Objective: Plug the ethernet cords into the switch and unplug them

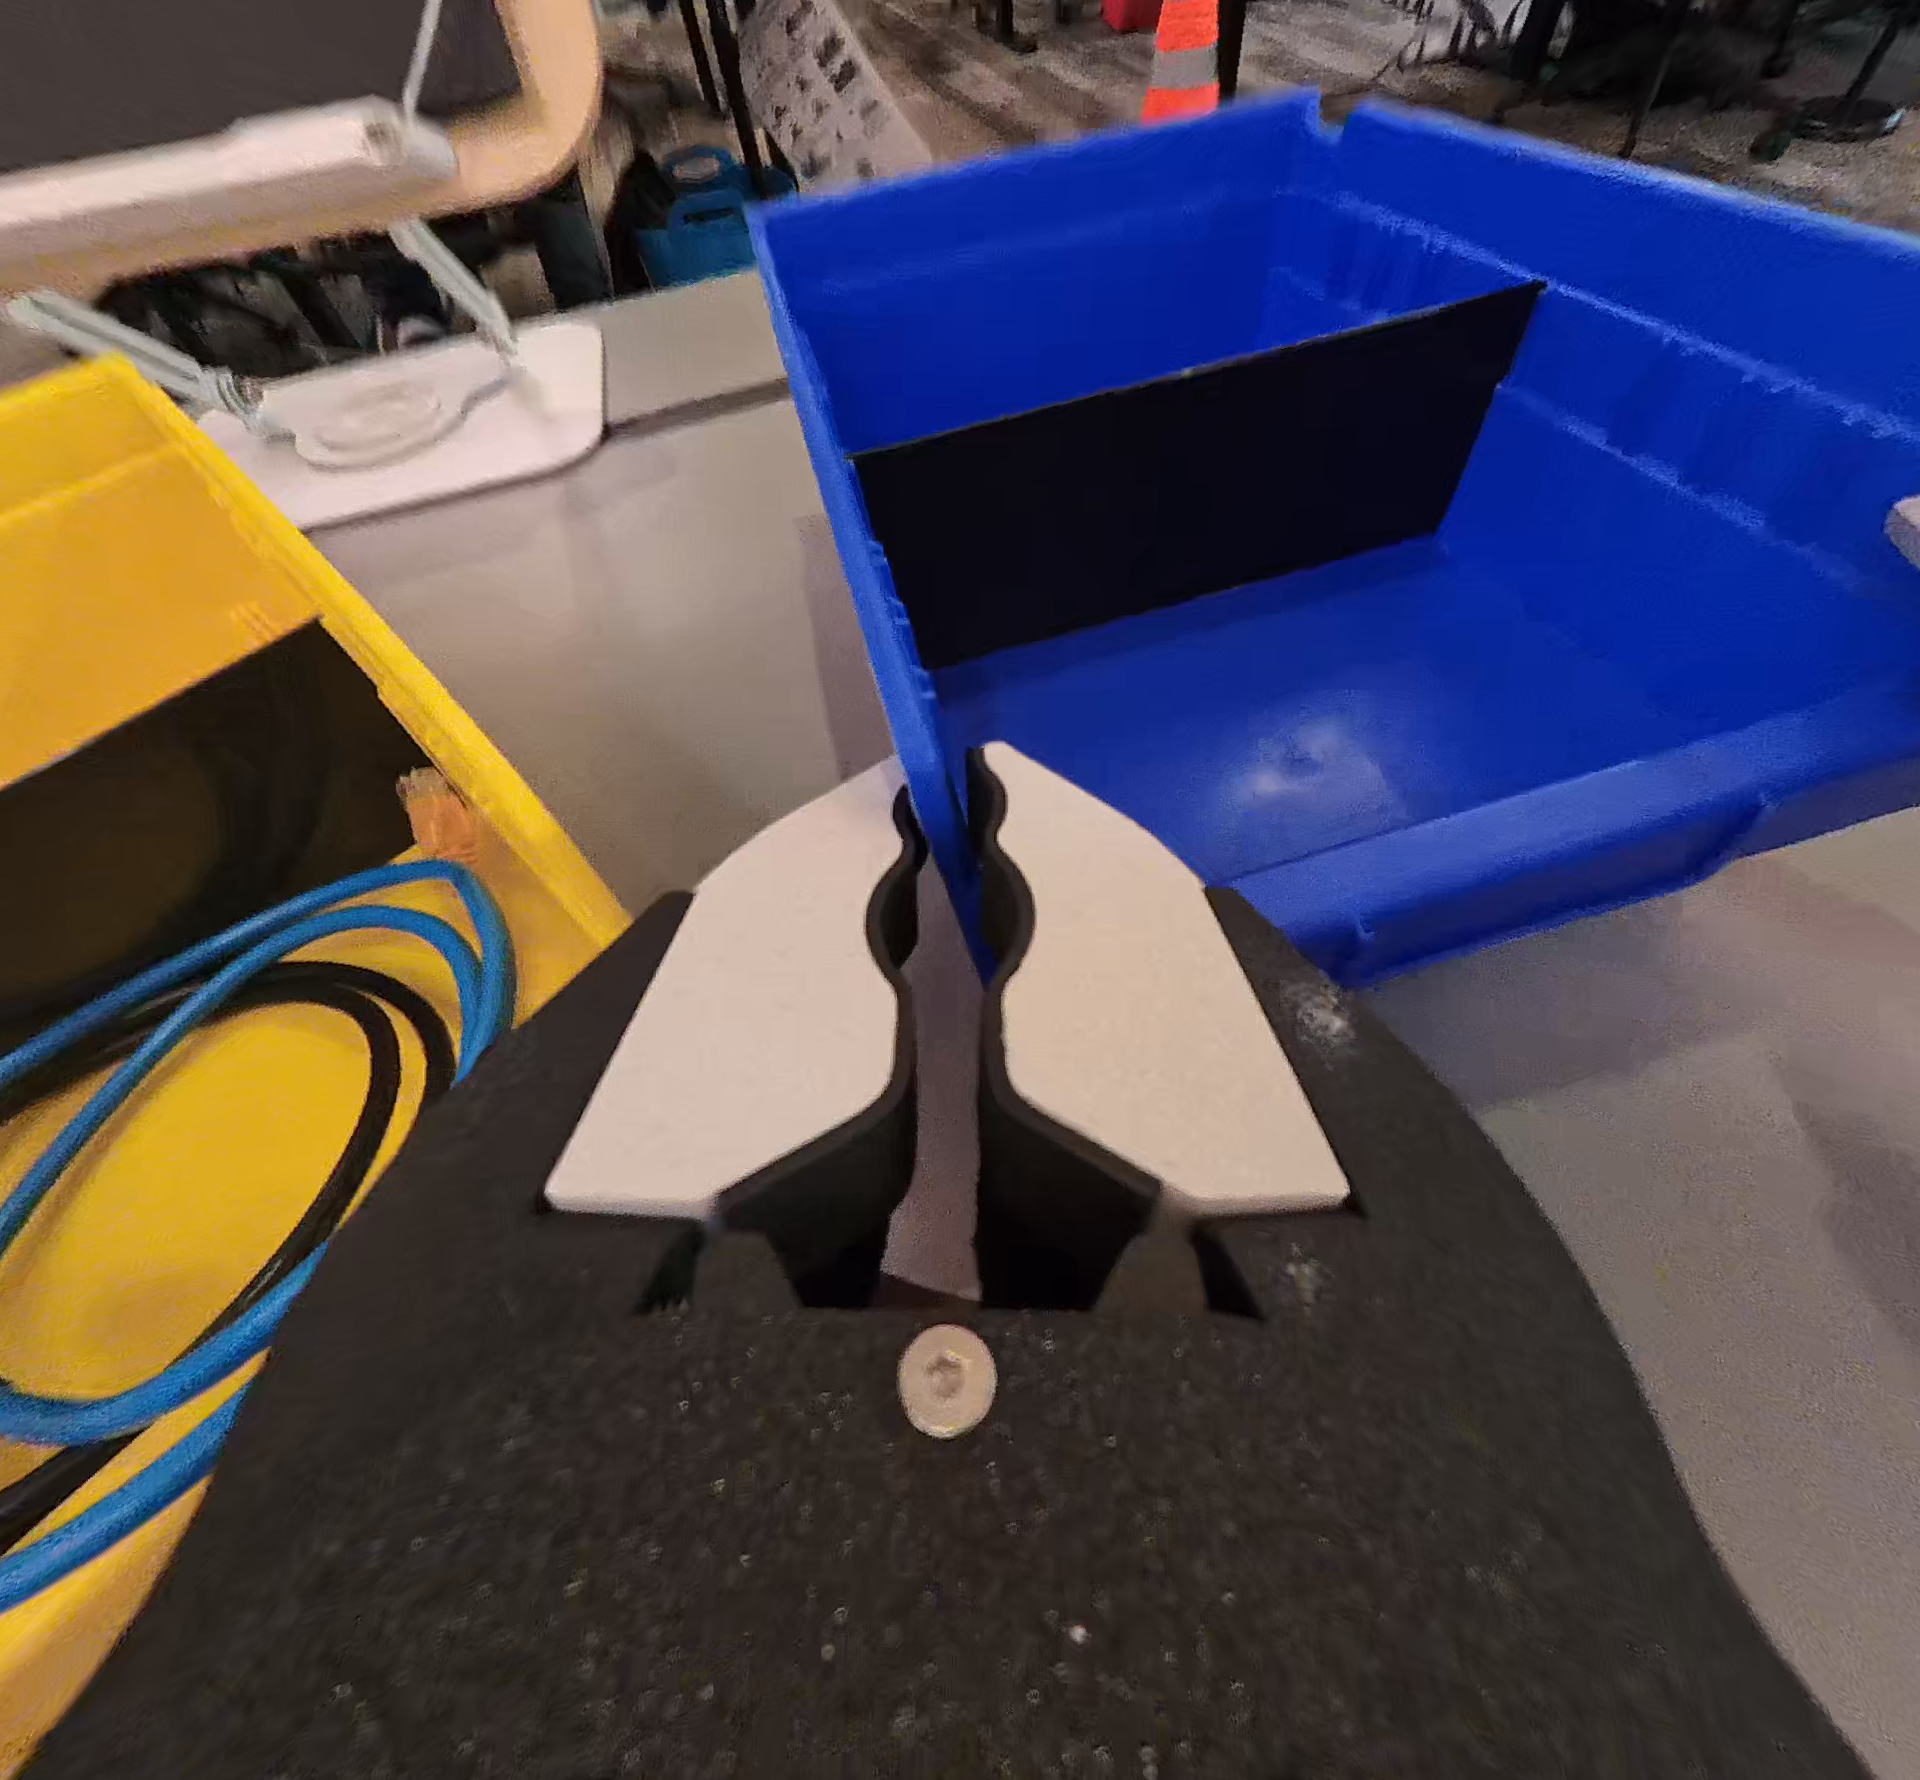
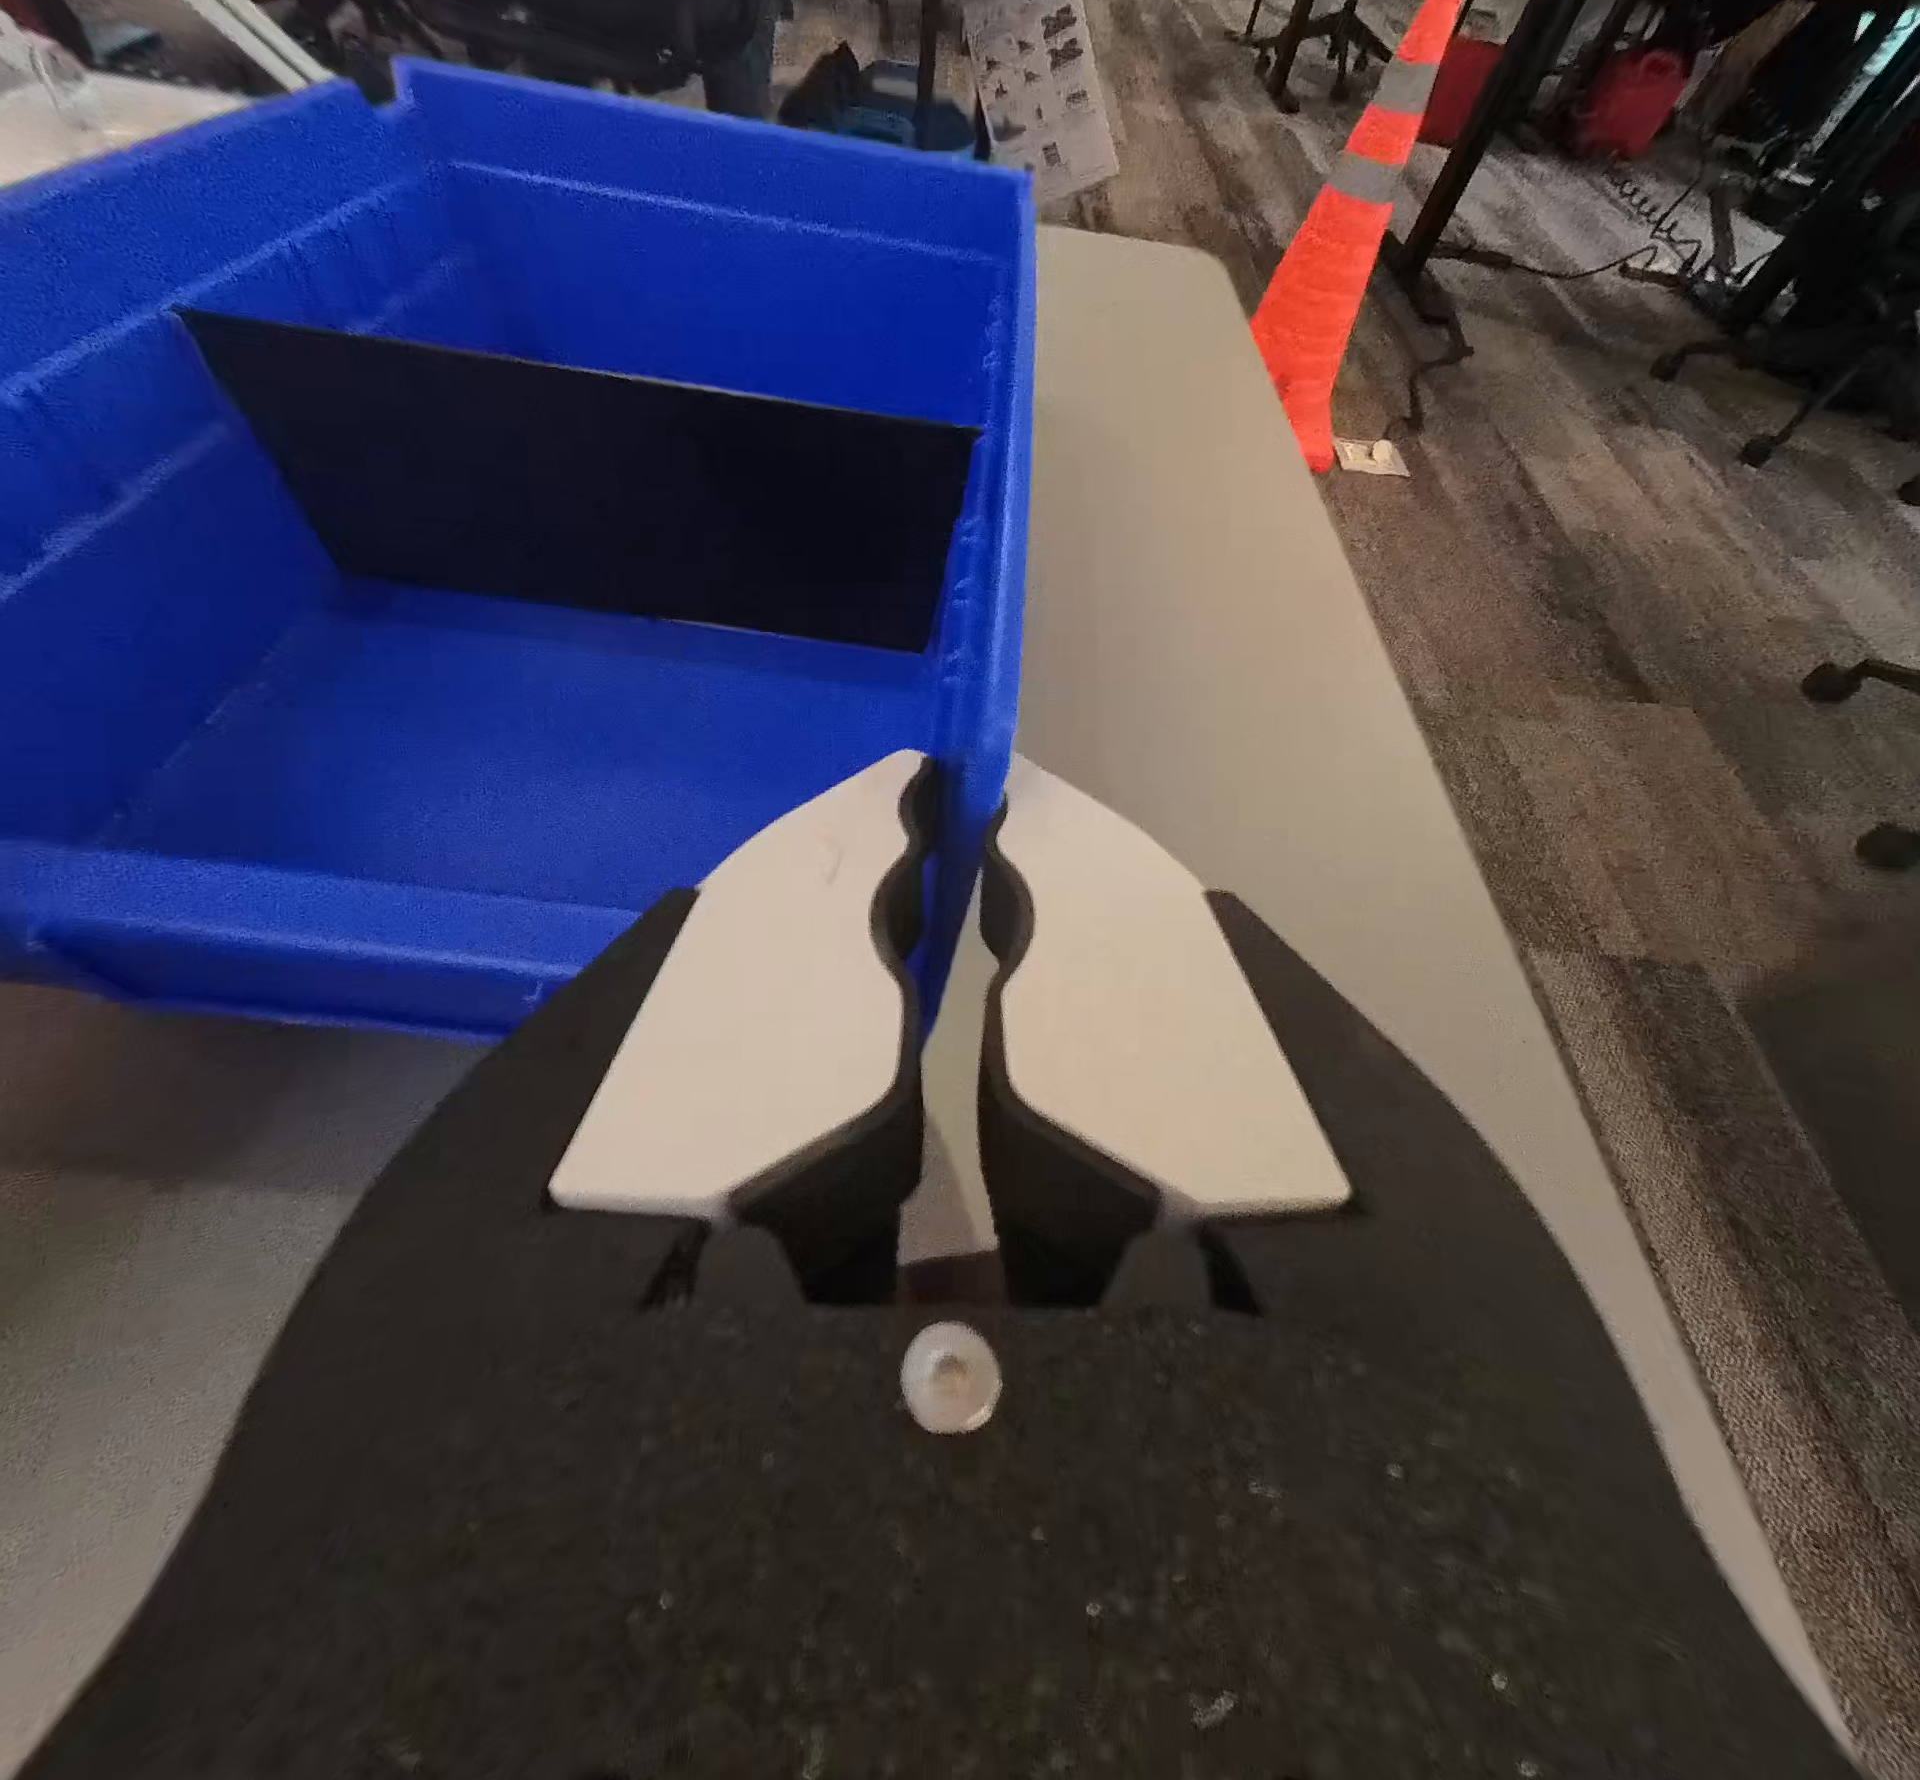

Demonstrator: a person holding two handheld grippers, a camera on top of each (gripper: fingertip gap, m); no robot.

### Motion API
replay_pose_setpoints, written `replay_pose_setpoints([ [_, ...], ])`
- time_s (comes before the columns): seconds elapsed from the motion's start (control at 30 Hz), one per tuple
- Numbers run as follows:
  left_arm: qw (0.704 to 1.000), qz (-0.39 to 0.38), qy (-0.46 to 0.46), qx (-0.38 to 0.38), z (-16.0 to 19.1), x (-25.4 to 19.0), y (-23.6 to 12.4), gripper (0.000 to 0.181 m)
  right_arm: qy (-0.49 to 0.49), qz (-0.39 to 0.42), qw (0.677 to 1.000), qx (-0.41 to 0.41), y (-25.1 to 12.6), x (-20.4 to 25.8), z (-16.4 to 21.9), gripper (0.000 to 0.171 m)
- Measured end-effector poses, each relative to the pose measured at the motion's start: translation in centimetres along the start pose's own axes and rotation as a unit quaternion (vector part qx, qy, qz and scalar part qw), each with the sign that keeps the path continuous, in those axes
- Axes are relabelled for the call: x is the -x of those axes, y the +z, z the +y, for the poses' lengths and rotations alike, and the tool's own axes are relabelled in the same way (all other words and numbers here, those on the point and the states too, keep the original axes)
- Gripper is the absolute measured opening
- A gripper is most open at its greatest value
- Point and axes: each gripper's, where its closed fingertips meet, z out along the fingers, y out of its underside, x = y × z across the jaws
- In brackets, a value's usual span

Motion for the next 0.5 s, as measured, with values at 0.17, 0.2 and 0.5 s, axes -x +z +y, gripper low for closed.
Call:
replay_pose_setpoints([
  [0.17, 0.997, 0.07, -0.011, 0.043, 1.9, -1.2, 0.5, 0.018, 0.06, -0.001, 0.997, 0.044, 1.3, -0.2, 1.8, 0.006],
  [0.2, 0.995, 0.093, -0.002, 0.048, 1.9, -1.9, 0.2, 0.027, 0.072, 0.002, 0.996, 0.057, 1.2, -0.4, 1.9, 0.005],
  [0.5, 0.979, 0.196, 0.046, -0.011, -0.6, 1.1, -9.9, 0.04, -0.029, 0.07, 0.996, 0.038, -5.1, -1.5, -3.2, 0.037],
])
